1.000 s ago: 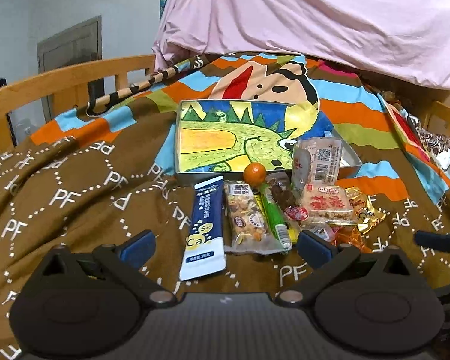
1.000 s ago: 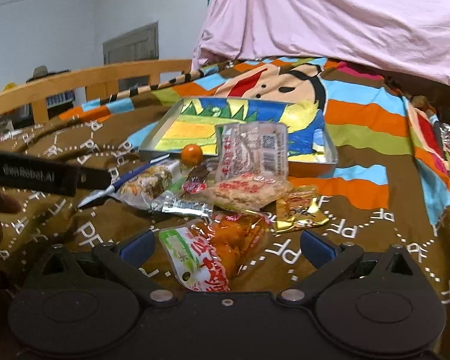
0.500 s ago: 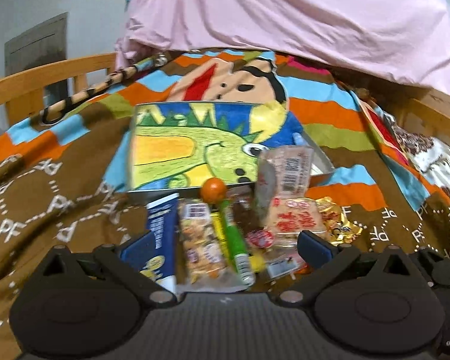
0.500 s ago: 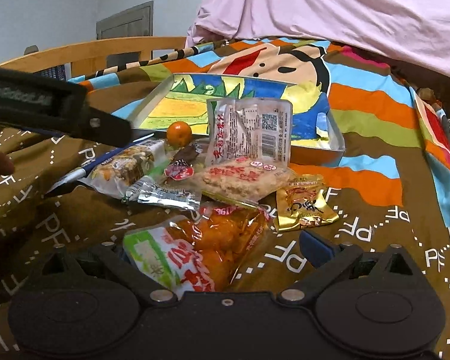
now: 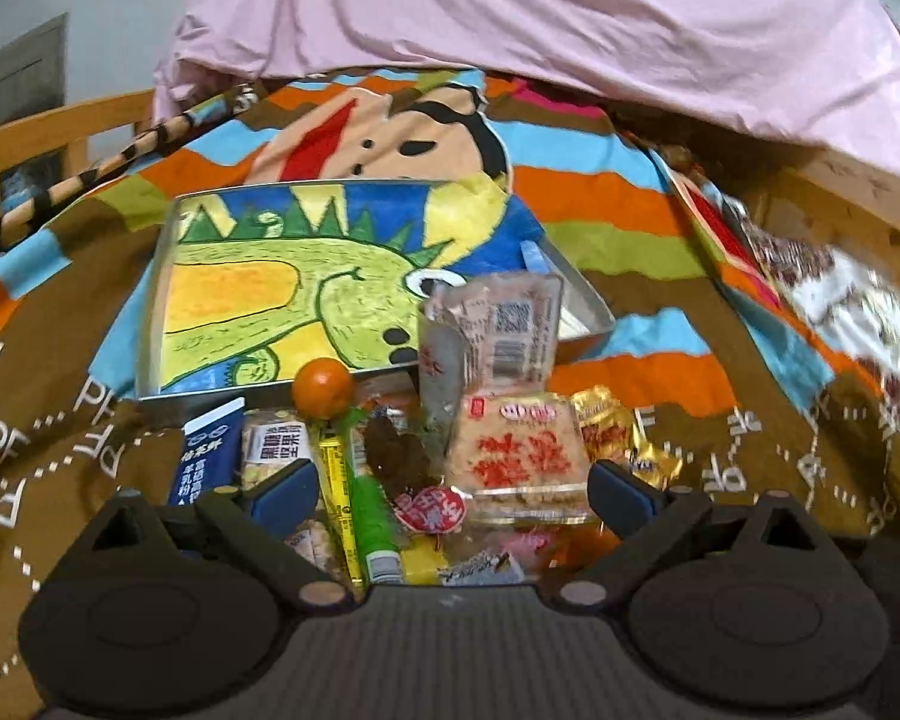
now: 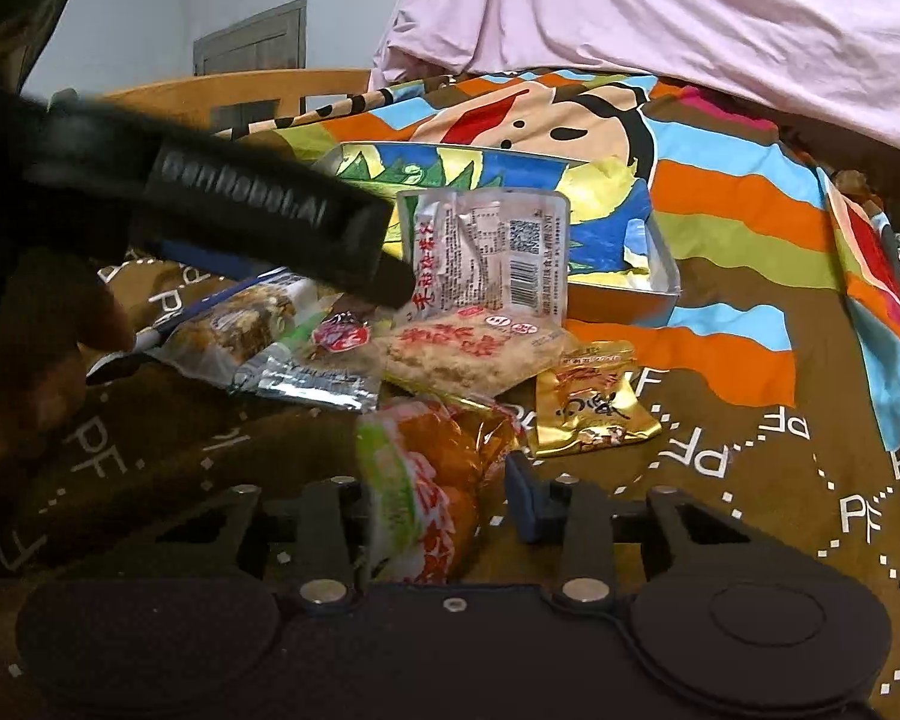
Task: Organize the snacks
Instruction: 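Grasp the brown dried-meat snack with the left tool while the right tool grasps the orange-wrapped snack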
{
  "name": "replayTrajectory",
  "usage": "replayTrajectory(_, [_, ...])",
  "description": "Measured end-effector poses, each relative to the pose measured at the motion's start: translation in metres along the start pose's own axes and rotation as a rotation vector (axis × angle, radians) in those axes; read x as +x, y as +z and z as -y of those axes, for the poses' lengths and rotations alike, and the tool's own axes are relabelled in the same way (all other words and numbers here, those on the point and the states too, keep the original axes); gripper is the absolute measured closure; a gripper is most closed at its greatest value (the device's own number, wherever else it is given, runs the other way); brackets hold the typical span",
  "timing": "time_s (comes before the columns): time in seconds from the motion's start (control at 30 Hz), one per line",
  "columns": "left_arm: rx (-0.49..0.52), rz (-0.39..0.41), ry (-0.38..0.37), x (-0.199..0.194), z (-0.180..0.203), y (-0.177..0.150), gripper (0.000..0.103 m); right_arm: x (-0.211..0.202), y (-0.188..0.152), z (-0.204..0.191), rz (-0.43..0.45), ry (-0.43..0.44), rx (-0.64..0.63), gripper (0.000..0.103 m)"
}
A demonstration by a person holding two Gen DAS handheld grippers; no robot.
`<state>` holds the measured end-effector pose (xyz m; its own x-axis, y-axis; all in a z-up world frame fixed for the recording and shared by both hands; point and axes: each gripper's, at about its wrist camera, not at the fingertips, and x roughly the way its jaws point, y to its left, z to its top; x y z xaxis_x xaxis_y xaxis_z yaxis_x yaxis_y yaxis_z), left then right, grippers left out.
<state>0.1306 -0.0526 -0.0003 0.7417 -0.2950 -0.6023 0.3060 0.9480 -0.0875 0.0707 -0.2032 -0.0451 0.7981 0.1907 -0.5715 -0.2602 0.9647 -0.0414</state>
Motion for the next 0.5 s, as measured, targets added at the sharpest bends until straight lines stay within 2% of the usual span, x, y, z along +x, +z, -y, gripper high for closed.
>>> replayTrajectory(0.23, [0.094,-0.067,-0.020,0.012,0.000,-0.007,0.003,0.000,0.003,0.011,0.007,-0.008,0.020,0.071])
replayTrajectory(0.33, [0.165,-0.076,-0.009,0.016,0.006,-0.008,0.003,-0.002,0.003,0.013,0.004,-0.008,0.019,0.071])
replayTrajectory(0.5, [0.219,-0.104,0.037,0.029,0.013,-0.004,0.003,-0.008,0.002,0.012,0.000,-0.031,0.011,0.071])
